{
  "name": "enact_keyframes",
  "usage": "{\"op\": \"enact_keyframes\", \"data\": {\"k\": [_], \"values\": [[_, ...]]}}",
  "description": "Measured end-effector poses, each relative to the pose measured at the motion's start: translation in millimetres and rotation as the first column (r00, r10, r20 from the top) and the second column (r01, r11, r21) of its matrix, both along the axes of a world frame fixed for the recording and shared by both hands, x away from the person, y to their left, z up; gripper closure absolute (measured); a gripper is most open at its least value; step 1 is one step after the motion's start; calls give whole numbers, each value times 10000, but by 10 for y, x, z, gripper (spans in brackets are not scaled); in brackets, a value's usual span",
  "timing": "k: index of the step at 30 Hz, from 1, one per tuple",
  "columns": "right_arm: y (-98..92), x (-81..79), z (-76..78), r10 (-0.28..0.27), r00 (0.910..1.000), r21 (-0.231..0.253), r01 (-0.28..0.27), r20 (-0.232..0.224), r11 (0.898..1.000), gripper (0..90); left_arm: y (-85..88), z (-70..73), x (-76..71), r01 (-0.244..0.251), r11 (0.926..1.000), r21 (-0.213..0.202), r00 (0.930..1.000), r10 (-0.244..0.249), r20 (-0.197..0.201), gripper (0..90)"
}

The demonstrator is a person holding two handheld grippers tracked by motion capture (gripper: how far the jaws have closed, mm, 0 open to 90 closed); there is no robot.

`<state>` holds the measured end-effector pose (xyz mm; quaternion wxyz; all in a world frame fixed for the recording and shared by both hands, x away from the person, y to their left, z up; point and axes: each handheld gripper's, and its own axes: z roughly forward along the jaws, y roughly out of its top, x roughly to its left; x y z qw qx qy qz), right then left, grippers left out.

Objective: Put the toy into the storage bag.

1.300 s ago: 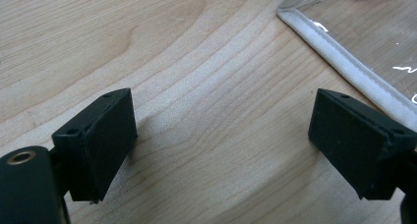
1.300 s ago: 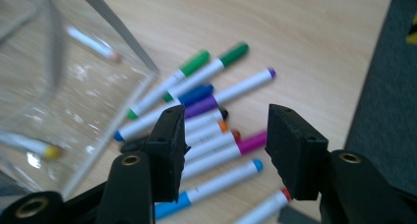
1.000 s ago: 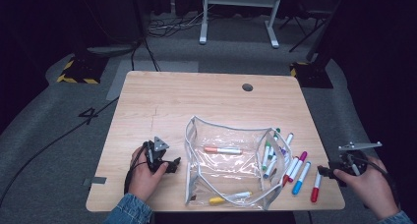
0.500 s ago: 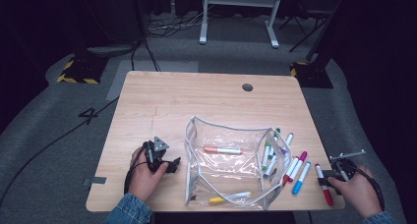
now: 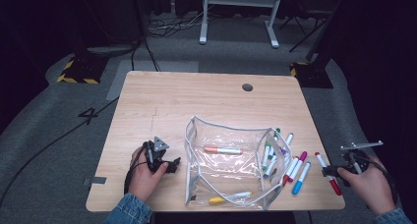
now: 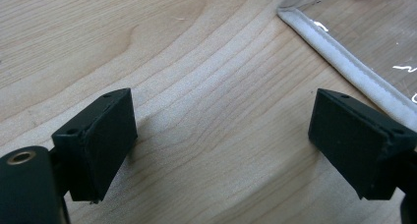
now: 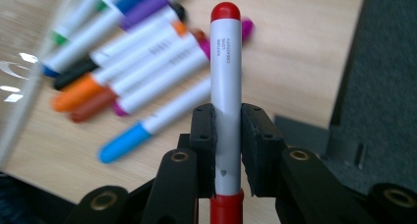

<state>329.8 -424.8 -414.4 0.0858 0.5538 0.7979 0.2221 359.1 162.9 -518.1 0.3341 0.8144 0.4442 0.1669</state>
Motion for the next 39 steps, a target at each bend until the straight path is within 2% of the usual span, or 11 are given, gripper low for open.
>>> {"op": "enact_keyframes", "data": {"k": [7, 14, 19, 20, 25, 28, 30, 33, 35, 36, 39], "values": [[314, 23, 481, 1193, 9908, 642, -1234, 644, 9903, 770, 0, 0, 0, 5, 10000, 2, 10000, -5, 1, 112], [715, 79, 1043, 2500, 9598, 737, -2605, 1274, 9626, 770, 0, 0, 0, 1, 10000, -1, 10000, -1, 4, 112], [970, 94, 1281, 3482, 9261, 943, -3633, 1455, 9269, 770, -1, 0, -2, -8, 10000, -16, 10000, 7, -33, 112], [970, 94, 1281, 3482, 9261, 943, -3633, 1455, 9269, 770, -1, 0, -2, -8, 10000, -16, 10000, 7, -33, 112], [1286, 103, 1427, 4284, 8897, 889, -4448, 1576, 8912, 770, 0, 0, 0, -2, 10000, 8, 10000, 2, -3, 112], [1487, 123, 1444, 4829, 8615, 909, -4995, 1570, 8616, 770, -2, -1, -1, 5, 10000, -30, 10000, -5, -25, 112], [1533, 128, 1443, 4928, 8564, 898, -5088, 1543, 8562, 770, 0, -1, 0, 4, 10000, -1, 10000, -4, 3, 112], [1811, 155, 1412, 5594, 8181, 710, -5709, 1331, 8180, 770, -2, -1, -3, -9, 10000, -37, 10000, 9, -53, 112], [1877, 157, 1402, 5723, 8100, 649, -5826, 1278, 8101, 770, -2, -1, -1, 6, 10000, -34, 10000, -6, -30, 112], [2009, 162, 1380, 6031, 7886, 471, -6113, 1203, 7900, 770, -1, -1, -1, 9, 10000, -24, 10000, -9, -20, 112], [2177, 158, 1340, 6290, 7710, 258, -6339, 997, 7730, 770, 0, 0, 0, -1, 10000, 5, 10000, 1, -5, 112]]}}
